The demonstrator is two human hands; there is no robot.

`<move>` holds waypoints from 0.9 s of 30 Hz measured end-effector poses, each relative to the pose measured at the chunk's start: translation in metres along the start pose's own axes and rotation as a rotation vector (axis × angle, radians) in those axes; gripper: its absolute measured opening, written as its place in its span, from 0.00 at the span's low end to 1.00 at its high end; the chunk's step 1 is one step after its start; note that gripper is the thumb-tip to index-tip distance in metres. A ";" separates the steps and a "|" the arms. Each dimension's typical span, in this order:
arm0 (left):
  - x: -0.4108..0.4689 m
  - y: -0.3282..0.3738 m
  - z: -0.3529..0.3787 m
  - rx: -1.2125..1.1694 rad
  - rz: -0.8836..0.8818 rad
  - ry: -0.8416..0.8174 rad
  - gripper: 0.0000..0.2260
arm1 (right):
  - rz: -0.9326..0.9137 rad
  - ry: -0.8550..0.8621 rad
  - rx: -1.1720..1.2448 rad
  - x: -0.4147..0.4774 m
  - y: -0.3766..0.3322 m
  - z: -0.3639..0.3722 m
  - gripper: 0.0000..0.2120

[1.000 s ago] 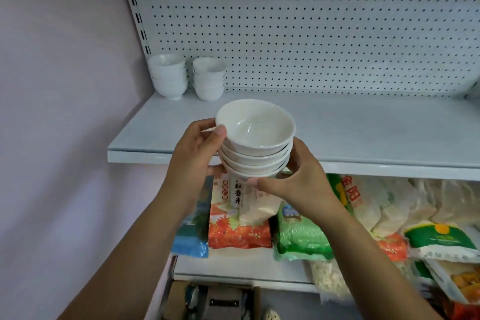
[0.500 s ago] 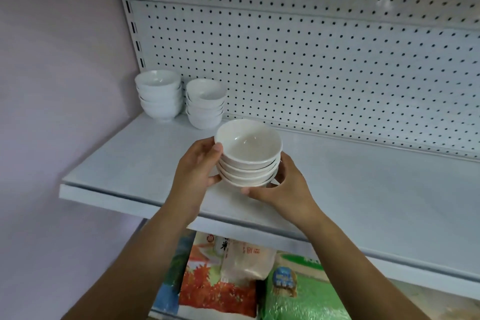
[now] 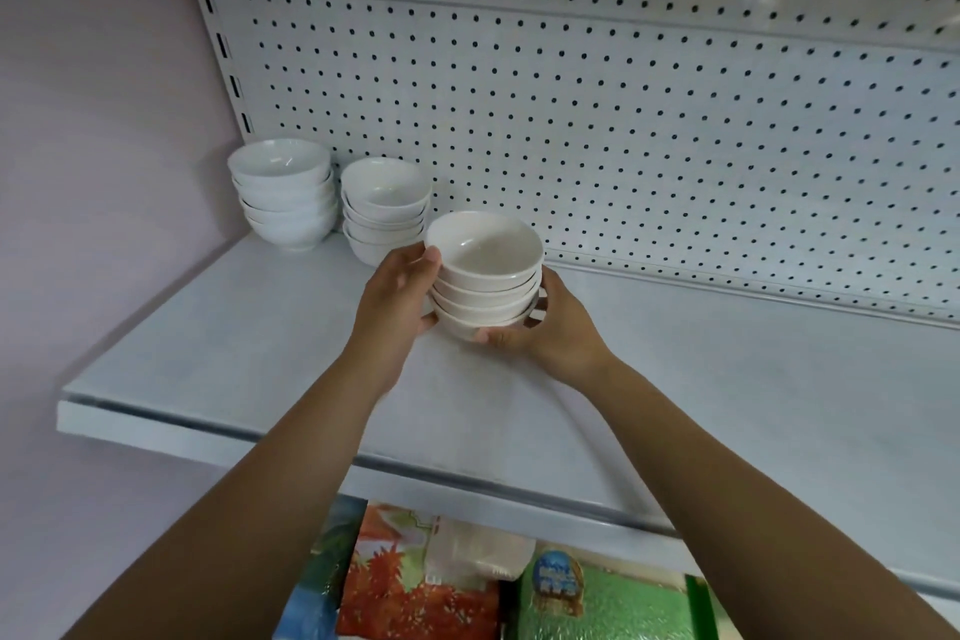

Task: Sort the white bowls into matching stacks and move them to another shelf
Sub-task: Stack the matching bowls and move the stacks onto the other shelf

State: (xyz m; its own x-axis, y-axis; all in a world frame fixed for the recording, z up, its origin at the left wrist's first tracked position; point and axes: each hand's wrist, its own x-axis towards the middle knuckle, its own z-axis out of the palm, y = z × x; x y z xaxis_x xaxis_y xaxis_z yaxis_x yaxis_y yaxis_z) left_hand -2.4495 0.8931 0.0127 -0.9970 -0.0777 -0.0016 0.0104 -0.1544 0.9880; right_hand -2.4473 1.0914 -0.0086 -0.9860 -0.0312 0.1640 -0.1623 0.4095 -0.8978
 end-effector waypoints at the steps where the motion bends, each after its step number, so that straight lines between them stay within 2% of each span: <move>1: 0.005 0.000 0.001 0.004 -0.005 -0.013 0.15 | -0.011 0.009 -0.017 0.004 -0.002 -0.001 0.37; 3: 0.016 0.002 0.004 0.037 -0.020 -0.045 0.17 | -0.027 0.036 -0.054 0.014 -0.006 -0.003 0.33; 6: 0.029 0.009 0.010 0.177 -0.042 -0.024 0.13 | -0.006 0.084 -0.093 0.026 -0.008 -0.002 0.37; 10: 0.044 0.015 0.015 0.238 -0.021 0.044 0.15 | 0.076 0.134 -0.089 0.043 -0.006 0.002 0.40; 15: 0.051 0.018 0.018 0.243 -0.064 -0.028 0.17 | 0.117 0.156 -0.108 0.058 0.000 0.003 0.36; 20: 0.052 0.018 0.015 0.340 -0.057 -0.100 0.19 | 0.117 0.119 -0.134 0.065 0.005 -0.005 0.39; 24: 0.055 0.017 0.011 0.526 -0.008 -0.170 0.32 | 0.130 0.088 -0.244 0.069 0.001 -0.014 0.39; 27: 0.056 0.014 0.008 0.594 0.026 -0.211 0.35 | 0.150 0.095 -0.274 0.070 -0.001 -0.014 0.36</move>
State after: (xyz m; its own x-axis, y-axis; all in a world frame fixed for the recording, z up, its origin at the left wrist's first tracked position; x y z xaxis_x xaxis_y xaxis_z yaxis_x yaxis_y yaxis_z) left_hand -2.5060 0.8943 0.0272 -0.9913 0.1313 -0.0058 0.0508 0.4231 0.9046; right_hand -2.5152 1.1015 0.0091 -0.9879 0.1279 0.0872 0.0139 0.6339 -0.7733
